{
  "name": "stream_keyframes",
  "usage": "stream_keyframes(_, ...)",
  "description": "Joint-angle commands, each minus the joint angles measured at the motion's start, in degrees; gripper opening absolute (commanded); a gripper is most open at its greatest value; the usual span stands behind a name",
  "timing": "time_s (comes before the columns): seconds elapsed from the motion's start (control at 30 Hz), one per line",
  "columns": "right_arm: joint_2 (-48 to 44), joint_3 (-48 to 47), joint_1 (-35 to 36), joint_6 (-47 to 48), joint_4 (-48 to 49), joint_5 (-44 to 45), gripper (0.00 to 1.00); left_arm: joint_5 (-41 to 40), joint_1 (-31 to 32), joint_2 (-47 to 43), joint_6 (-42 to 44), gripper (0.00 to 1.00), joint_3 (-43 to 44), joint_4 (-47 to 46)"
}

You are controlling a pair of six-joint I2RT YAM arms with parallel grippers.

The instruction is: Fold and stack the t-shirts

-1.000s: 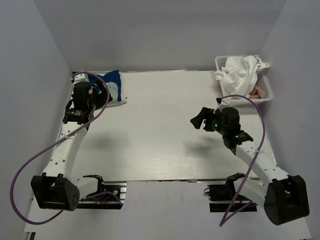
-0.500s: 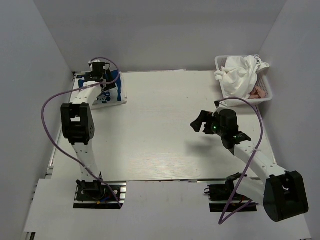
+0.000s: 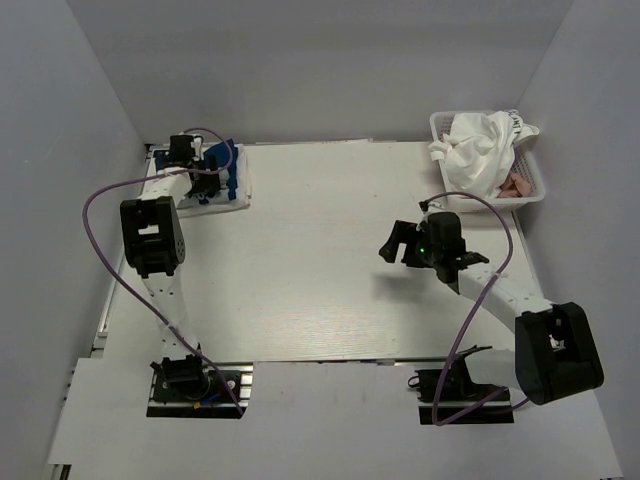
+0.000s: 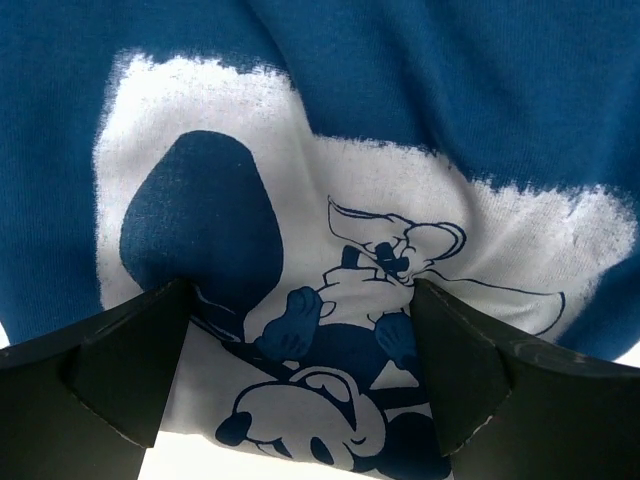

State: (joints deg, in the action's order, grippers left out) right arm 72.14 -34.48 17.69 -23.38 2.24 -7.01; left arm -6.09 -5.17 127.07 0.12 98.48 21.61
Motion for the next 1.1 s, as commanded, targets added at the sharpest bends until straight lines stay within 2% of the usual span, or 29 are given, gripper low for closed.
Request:
stream_keyframes(0.0,0.81,-2.96,-0.2,0.97,0.05,0.15,0.9,0.65,-2.47,3.36,5.41,1.0,3.03,0.19)
stream_keyframes(0.33,5.29,-5.68,-0.12,1.4,-0.74,-0.82,0.9,3.19,-5.81,11.44,7.88,1.0,14.88,5.36)
stream_keyframes(0.5,7.75,-7.27,-0.11,1.84,-0.75,-2.31,0.9,5.38,-7.05,12.15,9.28,1.0,15.43,6.43)
stream_keyframes(0.63,9.86,-8.23,-0.12,1.84,0.04,-4.33,0.9,4.08,-7.05,11.54,9.9,1.0,14.9,6.43)
stream_keyframes(0.83,8.37,-6.92,-0.12,2.02,3.47,-10.21,0.9,4.86,-7.05,5.4,6.74,1.0,17.09,8.54)
stream_keyframes(1.07,0.21,-2.88,0.06,1.49,6.98,-10.84,0.9,0.21,-6.44,-10.24,-1.25,1.0,18.59,9.85)
